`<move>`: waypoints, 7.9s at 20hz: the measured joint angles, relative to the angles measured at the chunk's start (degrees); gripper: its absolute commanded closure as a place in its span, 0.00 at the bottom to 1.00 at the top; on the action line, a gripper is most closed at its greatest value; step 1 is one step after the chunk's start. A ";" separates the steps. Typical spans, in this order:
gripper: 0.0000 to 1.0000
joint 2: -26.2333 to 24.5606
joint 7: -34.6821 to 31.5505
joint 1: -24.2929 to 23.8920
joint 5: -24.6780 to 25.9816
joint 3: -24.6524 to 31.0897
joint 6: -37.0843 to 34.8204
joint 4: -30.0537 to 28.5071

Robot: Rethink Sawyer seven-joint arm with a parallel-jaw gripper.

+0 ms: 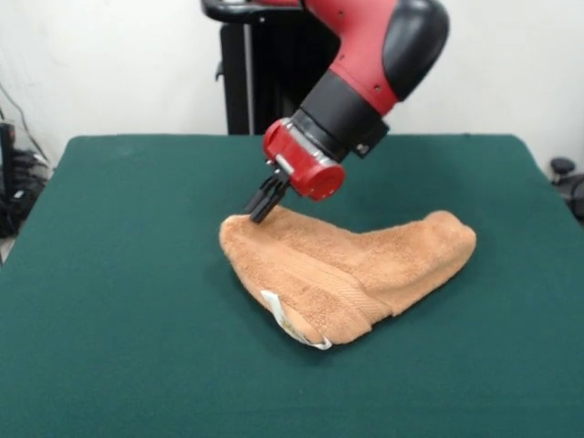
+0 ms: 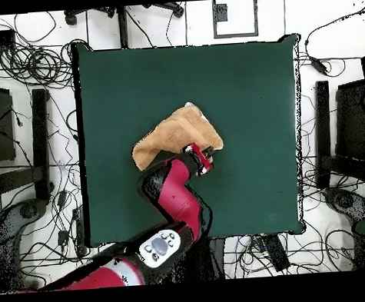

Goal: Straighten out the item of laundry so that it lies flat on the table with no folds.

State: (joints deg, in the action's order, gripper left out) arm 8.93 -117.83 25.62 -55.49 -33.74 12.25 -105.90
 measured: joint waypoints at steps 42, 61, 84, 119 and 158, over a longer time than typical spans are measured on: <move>1.00 11.51 0.00 4.55 20.41 -14.13 -45.54 8.57; 1.00 19.22 -1.04 10.51 20.50 -14.16 -49.01 3.85; 1.00 31.12 -3.66 15.36 20.41 -13.48 -49.00 -11.48; 1.00 14.26 -9.47 7.92 20.34 -2.57 -25.75 -8.58; 0.00 -1.43 -21.62 12.56 18.88 -6.76 -43.12 4.66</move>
State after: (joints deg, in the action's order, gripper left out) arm 7.50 -139.44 38.18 -36.61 -40.50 -30.87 -101.24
